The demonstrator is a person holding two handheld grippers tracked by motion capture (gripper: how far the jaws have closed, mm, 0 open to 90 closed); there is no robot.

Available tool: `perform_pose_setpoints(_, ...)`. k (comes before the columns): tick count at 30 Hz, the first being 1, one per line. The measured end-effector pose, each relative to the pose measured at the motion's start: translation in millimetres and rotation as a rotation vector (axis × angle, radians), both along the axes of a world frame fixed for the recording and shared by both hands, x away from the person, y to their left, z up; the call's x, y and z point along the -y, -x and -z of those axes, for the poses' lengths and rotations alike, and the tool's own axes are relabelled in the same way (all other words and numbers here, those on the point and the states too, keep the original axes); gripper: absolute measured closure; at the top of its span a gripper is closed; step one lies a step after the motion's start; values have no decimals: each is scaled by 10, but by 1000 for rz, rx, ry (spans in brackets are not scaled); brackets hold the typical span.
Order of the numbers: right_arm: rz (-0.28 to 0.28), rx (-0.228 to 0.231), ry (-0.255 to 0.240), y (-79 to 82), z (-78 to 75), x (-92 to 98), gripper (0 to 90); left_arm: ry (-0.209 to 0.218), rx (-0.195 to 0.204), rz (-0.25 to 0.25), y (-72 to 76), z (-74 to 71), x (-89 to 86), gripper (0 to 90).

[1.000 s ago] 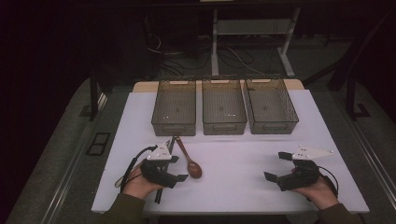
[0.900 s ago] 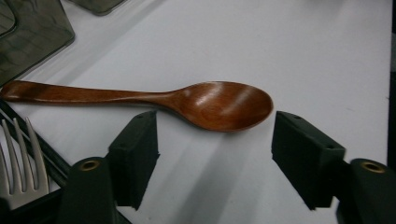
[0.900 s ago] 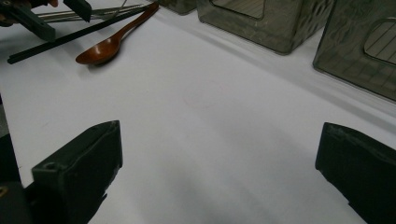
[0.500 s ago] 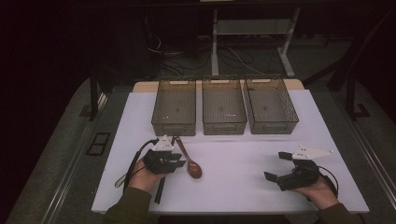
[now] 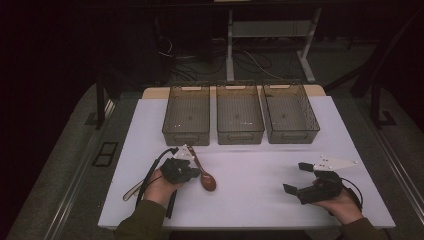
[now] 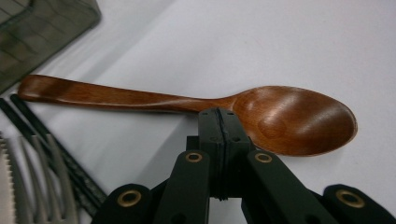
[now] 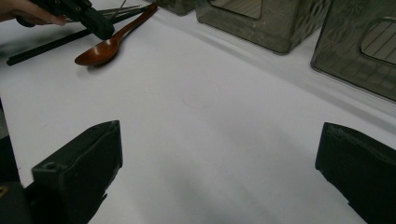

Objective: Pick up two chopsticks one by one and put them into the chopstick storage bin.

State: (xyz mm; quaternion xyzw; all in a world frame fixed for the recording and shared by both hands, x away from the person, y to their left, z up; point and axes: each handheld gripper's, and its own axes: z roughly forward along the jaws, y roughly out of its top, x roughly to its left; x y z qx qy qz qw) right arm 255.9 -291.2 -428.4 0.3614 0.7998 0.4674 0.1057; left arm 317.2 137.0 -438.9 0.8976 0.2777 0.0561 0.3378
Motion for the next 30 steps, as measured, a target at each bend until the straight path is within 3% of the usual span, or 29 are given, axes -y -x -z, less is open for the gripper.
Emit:
perform_pose_setpoints(9, -1, 3, 1, -2, 1, -1, 9, 31, -5, 3, -32, 13, 75, 889)
perform_pose_setpoints(13, 1, 3, 0, -2, 0, 2, 9, 26, 9, 29, -91, 7, 149, 889)
perform_pose_setpoints(24, 0, 6, 2, -4, 0, 5, 9, 52, -1, 31, -134, 27, 253, 889)
perform_pose_setpoints(30, 4, 0, 2, 3, -3, 6, 9, 46, 3, 39, -141, 18, 316, 886)
